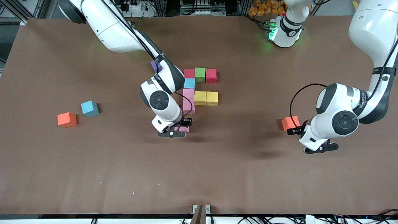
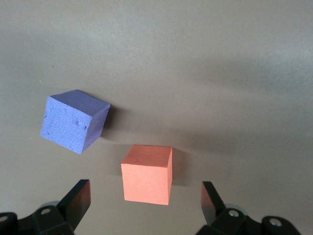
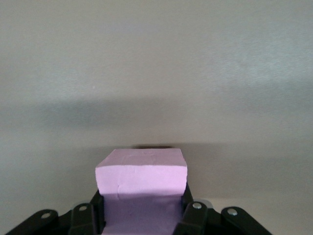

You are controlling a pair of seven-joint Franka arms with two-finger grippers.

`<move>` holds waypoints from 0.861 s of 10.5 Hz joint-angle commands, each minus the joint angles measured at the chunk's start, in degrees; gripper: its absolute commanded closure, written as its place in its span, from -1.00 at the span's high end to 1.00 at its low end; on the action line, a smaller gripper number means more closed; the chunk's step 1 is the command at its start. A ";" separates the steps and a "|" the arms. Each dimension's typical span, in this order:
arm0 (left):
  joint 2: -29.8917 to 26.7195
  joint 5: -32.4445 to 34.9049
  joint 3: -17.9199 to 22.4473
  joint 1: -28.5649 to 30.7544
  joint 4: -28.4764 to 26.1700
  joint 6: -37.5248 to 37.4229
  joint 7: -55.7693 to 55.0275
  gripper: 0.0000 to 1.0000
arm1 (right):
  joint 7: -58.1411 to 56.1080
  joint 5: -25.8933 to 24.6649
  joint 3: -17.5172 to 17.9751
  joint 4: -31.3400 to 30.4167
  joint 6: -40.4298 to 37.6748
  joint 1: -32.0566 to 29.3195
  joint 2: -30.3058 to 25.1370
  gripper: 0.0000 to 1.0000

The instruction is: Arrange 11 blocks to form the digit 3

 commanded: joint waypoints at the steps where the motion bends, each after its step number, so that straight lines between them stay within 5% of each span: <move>1: 0.04 1.28 -0.75 3.13 -3.21 3.36 2.48 1.00 | 0.96 0.59 -0.40 3.52 -1.35 1.48 2.98 -1.00; 9: 3.12 -1.01 -0.84 4.72 -4.80 4.96 3.64 1.00 | 3.69 -3.09 -0.23 2.04 -0.91 2.80 1.75 -1.00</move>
